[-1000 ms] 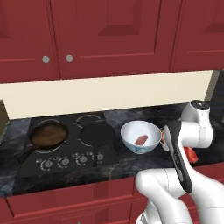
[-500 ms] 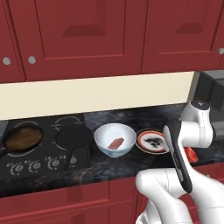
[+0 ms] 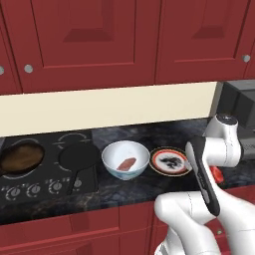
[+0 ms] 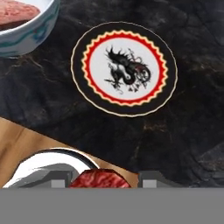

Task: Place one of the steaks on the plate and the other in the bowl. Then place the bowl in the fridge.

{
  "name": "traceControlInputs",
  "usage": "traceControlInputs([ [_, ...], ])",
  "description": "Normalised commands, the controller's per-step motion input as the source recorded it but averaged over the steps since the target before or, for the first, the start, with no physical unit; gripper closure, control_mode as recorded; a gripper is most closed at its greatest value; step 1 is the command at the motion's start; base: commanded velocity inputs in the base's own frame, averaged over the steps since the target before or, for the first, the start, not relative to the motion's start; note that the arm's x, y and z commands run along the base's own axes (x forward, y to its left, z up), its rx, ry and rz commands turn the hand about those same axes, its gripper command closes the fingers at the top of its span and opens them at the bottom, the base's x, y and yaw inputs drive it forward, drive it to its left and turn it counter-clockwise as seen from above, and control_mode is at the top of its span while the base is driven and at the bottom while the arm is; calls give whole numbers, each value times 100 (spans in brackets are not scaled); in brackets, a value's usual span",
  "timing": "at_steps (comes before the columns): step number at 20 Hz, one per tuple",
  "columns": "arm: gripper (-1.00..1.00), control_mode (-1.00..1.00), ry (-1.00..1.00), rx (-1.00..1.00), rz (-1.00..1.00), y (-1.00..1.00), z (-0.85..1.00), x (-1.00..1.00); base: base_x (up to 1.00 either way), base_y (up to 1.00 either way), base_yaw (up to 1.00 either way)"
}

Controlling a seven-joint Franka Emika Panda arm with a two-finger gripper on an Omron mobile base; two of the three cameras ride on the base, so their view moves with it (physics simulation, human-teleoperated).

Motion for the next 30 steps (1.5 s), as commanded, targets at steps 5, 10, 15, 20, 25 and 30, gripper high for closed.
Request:
traceControlInputs([
  [5, 100, -100, 0, 1, 20, -3, -11, 90, 0, 0, 0],
  [10, 100, -100, 0, 5, 30, -2, -18, 99, 0, 0, 0],
  [15, 100, -100, 0, 2, 27, 0, -10, 84, 0, 0, 0],
  [20, 100, -100, 0, 0, 21, 0, -10, 58, 0, 0, 0],
  [25, 100, -100, 1, 0, 6, 4, -15, 21, 0, 0, 0],
  [30, 100, -100, 6, 0, 0, 18, -20, 4, 0, 0, 0],
])
